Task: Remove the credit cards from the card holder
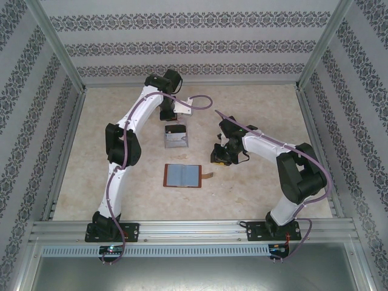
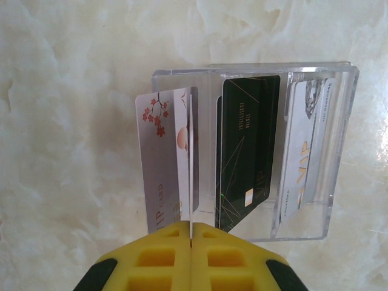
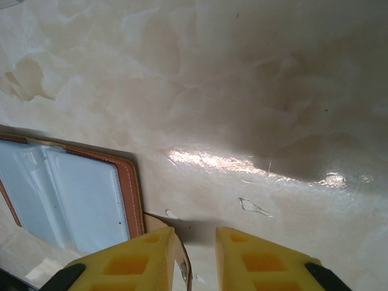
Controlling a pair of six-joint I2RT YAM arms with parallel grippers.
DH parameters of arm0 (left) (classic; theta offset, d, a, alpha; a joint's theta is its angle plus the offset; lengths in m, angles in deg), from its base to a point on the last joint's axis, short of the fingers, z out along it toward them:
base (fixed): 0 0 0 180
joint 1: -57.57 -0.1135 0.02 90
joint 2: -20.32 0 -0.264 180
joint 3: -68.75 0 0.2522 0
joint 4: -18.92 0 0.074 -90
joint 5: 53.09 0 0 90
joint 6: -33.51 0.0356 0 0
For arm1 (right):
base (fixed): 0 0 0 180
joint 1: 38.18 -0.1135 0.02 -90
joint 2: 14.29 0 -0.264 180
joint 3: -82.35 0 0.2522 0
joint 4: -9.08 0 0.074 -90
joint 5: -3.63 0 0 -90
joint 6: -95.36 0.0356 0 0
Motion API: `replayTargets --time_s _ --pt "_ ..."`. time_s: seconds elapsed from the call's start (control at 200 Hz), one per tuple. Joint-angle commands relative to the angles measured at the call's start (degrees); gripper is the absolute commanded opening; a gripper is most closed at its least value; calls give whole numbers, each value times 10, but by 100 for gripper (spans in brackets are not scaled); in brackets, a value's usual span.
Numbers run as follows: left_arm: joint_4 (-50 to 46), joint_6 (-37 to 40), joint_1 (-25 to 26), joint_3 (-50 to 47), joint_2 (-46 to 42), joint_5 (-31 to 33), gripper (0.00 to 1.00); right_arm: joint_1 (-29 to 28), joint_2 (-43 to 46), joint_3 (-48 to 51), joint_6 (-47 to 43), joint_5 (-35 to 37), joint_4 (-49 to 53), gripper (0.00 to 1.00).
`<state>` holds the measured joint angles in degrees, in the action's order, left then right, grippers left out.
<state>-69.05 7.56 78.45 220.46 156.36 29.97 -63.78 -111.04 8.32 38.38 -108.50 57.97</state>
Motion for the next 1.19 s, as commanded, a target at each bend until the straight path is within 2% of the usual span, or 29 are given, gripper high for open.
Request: replayTargets --time_s 0.0,0.31,0.545,0.605,0.759,0.864,1.009,1.104,1.189 --pt "7 -8 -7 17 10 2 5 1 -7 -15 4 -10 -1 25" --pt "10 -7 -7 21 20 3 8 0 -2 -13 4 -10 0 25" --pt "30 -22 -7 31 19 25 19 -1 7 -11 6 -9 1 25" --pt "31 -26 -6 37 18 29 19 -1 10 -10 7 -8 2 25" --pt "28 -54 -5 45 -2 -4 21 -5 16 -9 9 -7 2 25" --pt "33 -107 -2 42 -22 -44 23 -10 18 -10 12 -8 -1 25" --pt "66 -233 1 3 -59 -97 24 -22 23 -7 19 -14 -11 25" --pt "128 -308 5 -87 -109 -139 25 -28 28 4 28 -23 -27 25" --pt "231 -383 14 -207 -175 -160 25 -33 29 12 34 -30 -38 25"
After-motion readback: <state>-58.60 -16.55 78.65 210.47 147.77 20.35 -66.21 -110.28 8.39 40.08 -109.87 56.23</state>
